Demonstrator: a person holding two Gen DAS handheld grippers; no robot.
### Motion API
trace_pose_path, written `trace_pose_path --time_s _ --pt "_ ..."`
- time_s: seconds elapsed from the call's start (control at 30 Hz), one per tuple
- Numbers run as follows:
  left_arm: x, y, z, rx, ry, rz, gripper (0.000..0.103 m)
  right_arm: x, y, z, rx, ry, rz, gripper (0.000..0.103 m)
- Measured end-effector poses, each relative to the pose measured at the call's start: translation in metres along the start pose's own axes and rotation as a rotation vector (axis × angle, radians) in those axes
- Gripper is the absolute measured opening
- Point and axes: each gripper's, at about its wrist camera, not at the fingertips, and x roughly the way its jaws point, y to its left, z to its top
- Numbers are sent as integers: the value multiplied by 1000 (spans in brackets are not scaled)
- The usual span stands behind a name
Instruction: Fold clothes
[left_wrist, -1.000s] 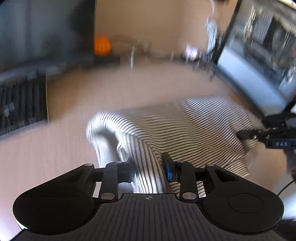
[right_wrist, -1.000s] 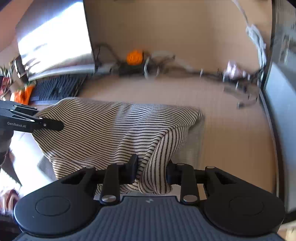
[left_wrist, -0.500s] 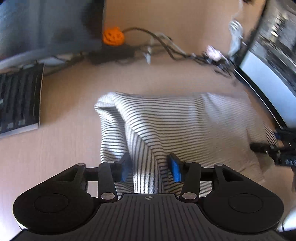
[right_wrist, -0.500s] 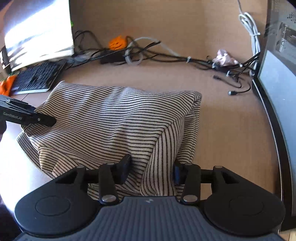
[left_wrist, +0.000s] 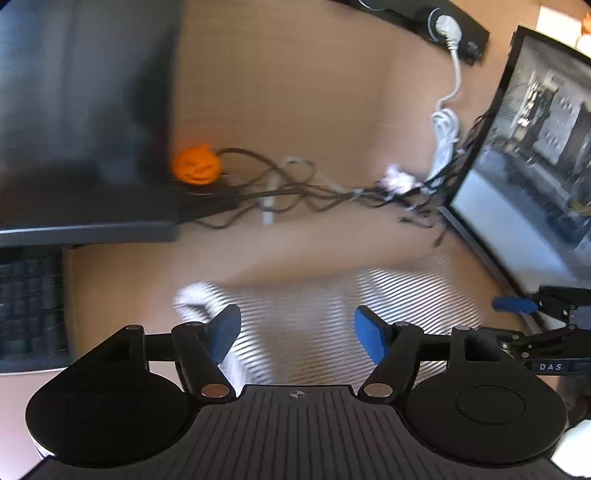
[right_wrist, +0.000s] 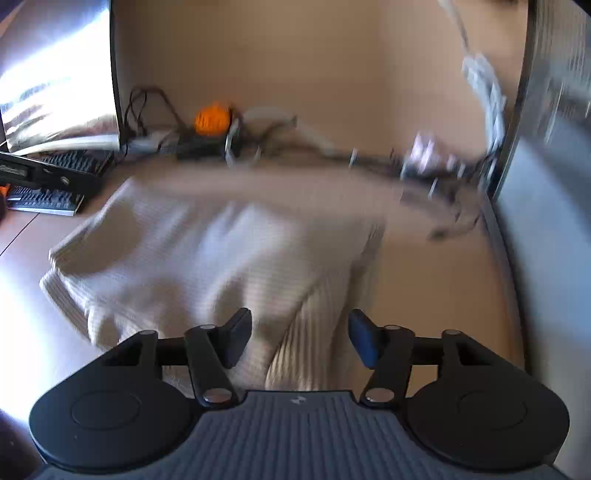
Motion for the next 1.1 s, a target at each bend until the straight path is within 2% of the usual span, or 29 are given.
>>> trace_pose_path --time_s 0.1,0.2,0.3,0.33,0.5,0.73,0.87,0.97,1.1 --pt "32 -2 1 22 62 2 77 -10 -2 22 -2 -82 -2 71" --pt "62 0 -4 46 116 32 80 3 -8 39 18 -106 9 71" --pt "72 2 -7 61 113 18 93 41 -8 44 72 -61 36 71" --pt "73 1 -8 66 115 15 94 59 -8 42 99 -22 48 71" --pt "75 -5 -13 110 112 31 96 97 7 28 33 15 -4 80" --pt "59 -8 -8 66 112 42 97 65 4 27 23 12 26 81" --pt "38 -4 -11 9 120 -13 97 36 4 22 21 6 55 81" --pt "41 6 -19 -50 155 -41 97 36 3 9 40 45 67 81" --pt "46 8 -23 -68 159 -54 97 42 2 -1 69 71 63 82"
